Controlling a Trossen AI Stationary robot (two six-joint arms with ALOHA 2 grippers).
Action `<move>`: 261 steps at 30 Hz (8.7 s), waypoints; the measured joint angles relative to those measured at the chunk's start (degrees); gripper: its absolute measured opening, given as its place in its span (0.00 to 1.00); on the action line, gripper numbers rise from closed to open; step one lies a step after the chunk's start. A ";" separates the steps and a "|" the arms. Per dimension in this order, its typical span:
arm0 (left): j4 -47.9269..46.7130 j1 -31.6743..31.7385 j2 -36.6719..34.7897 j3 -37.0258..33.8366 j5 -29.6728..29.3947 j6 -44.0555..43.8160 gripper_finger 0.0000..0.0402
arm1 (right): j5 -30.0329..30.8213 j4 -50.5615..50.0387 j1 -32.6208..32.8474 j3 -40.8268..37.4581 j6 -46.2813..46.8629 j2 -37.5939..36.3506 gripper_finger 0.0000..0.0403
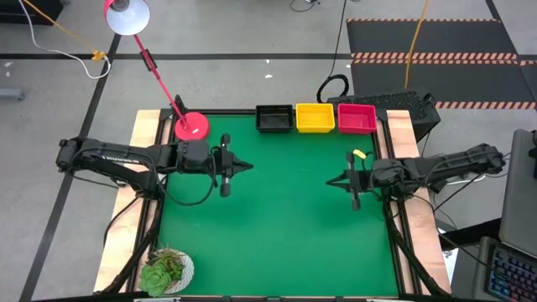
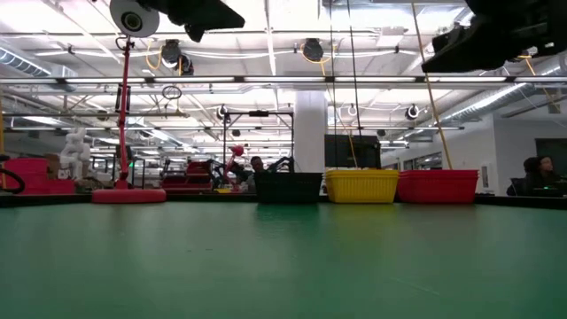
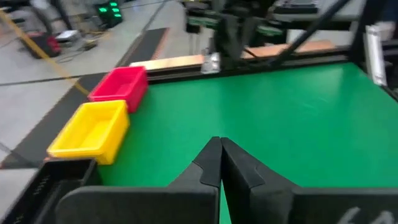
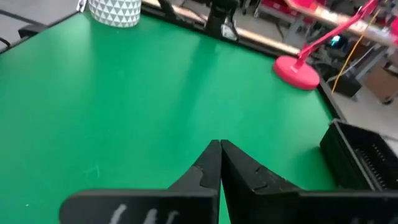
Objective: Stack baskets by color
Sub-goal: Return to Home Position
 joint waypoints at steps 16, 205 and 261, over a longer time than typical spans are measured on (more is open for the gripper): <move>15.84 3.65 -7.69 -15.71 5.68 3.55 0.02 | -1.96 12.85 -0.15 -13.79 -3.05 -8.95 0.00; 3.23 5.57 -62.80 -48.14 9.09 -2.78 0.08 | -3.48 16.00 -1.73 -24.23 -5.73 -34.65 0.00; 3.23 5.57 -62.80 -48.13 9.09 -2.78 0.08 | -3.49 15.99 -1.73 -24.22 -5.73 -34.66 0.00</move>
